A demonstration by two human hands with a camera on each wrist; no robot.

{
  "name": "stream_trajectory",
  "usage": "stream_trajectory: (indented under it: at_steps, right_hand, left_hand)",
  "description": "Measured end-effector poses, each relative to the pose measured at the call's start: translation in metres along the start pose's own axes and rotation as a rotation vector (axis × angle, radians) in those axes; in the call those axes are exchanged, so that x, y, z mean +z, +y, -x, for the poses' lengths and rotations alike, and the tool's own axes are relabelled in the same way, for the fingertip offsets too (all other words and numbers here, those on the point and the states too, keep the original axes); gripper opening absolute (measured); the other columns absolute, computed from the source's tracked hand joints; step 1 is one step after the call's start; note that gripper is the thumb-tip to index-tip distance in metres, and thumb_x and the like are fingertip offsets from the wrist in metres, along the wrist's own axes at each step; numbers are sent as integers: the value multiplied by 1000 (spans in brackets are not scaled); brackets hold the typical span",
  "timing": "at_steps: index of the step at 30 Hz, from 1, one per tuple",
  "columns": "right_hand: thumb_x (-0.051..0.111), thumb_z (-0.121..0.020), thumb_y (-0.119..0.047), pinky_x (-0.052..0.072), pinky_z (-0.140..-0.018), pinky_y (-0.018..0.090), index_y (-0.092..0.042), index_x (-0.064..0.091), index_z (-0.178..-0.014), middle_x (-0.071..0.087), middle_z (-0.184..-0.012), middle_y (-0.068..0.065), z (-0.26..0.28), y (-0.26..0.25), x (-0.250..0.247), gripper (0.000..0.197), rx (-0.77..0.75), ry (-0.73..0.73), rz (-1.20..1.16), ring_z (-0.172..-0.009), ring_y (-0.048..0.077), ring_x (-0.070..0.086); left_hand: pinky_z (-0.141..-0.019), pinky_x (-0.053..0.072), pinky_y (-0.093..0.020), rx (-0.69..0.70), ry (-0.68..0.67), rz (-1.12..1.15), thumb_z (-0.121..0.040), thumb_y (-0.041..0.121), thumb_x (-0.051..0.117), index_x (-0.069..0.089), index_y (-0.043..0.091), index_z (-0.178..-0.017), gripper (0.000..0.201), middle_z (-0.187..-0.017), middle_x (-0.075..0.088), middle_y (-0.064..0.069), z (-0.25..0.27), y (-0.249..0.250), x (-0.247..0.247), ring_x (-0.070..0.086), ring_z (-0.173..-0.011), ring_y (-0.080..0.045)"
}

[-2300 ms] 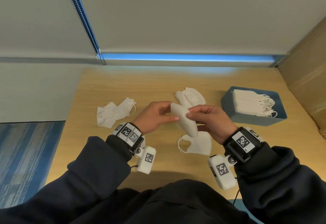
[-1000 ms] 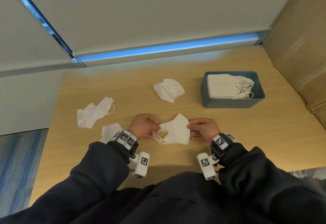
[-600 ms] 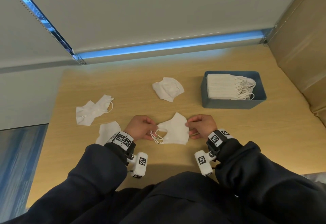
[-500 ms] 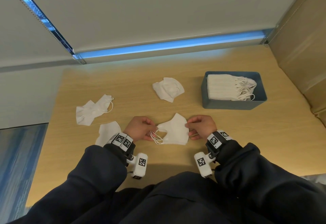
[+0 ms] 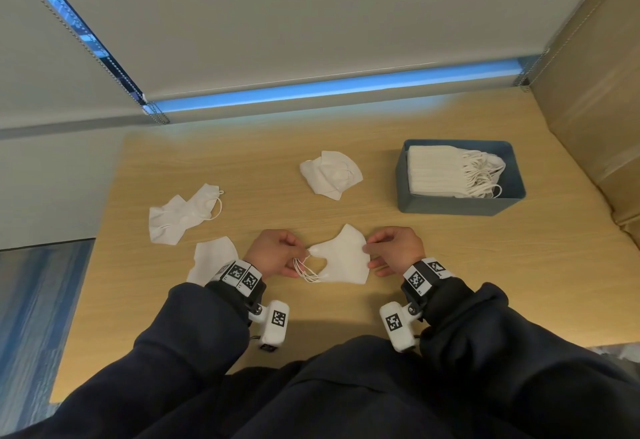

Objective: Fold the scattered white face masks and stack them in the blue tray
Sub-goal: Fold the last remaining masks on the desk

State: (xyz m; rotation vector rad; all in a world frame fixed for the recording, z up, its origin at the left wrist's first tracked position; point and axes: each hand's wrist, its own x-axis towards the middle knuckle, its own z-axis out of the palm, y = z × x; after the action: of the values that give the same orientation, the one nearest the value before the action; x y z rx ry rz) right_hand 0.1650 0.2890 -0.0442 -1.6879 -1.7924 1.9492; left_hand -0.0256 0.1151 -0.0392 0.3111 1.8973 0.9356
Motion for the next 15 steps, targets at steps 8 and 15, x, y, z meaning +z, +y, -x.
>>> stream_trajectory:
  at_steps: [8, 15]
  right_hand:
    - [82, -79, -3, 54, -44, 31, -10, 68, -85, 72, -73, 11, 2, -1, 0, 17, 1, 19, 41, -54, 23, 70]
    - [83, -78, -7, 56, -45, 33, -11, 66, -84, 72, -72, 10, 4, -2, 2, 18, -7, 40, 82, -52, 22, 69]
  left_hand:
    - [-77, 63, -48, 21, -12, -40, -81, 6, 80, 72, 5, -92, 14, -87, 75, -16, 0, -2, -6, 72, -76, -26]
    - [-74, 57, -32, 157, 124, -327, -80, 29, 81, 76, 21, -85, 11, -82, 76, 6, 5, 0, -9, 71, -79, -11]
